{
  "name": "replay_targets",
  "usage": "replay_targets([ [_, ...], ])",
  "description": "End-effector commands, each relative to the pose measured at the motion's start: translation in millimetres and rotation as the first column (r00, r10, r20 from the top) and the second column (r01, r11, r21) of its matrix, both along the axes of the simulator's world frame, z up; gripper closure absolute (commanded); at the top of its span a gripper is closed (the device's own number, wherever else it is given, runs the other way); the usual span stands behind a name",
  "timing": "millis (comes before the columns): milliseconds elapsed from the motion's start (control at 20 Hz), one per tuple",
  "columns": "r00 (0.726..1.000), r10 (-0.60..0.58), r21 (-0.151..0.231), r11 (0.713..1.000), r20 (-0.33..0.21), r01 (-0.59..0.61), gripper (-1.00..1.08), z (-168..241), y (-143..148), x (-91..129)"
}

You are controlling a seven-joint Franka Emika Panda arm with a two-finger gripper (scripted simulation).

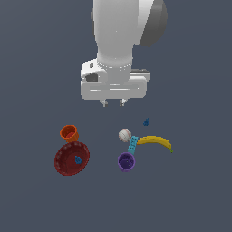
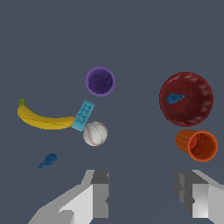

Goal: Pick up a designated object from a clutter of objects.

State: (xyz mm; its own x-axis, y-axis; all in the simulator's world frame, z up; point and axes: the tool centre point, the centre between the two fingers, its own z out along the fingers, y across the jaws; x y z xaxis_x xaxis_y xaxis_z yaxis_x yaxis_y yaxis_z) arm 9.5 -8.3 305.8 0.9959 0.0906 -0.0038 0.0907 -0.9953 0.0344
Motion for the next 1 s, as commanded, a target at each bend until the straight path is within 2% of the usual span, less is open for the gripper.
replay_targets([
  [0, 0.999, 0.035, -0.019, 0.999, -0.011, -0.035, -0.20, -6.9, -7.7, 2.5],
  [250, 0.990, 0.136, -0.070, 0.988, -0.049, -0.139, -0.20, -26.4, -29.8, 9.0],
  [500, 0.956, 0.269, -0.125, 0.951, -0.116, -0.282, -0.20, -52.8, -59.5, 16.1],
  [750, 0.894, 0.400, -0.160, 0.887, -0.204, -0.433, -0.20, -80.9, -90.9, 21.3],
  [950, 0.822, 0.494, -0.168, 0.818, -0.282, -0.550, -0.20, -103.4, -115.7, 23.8],
])
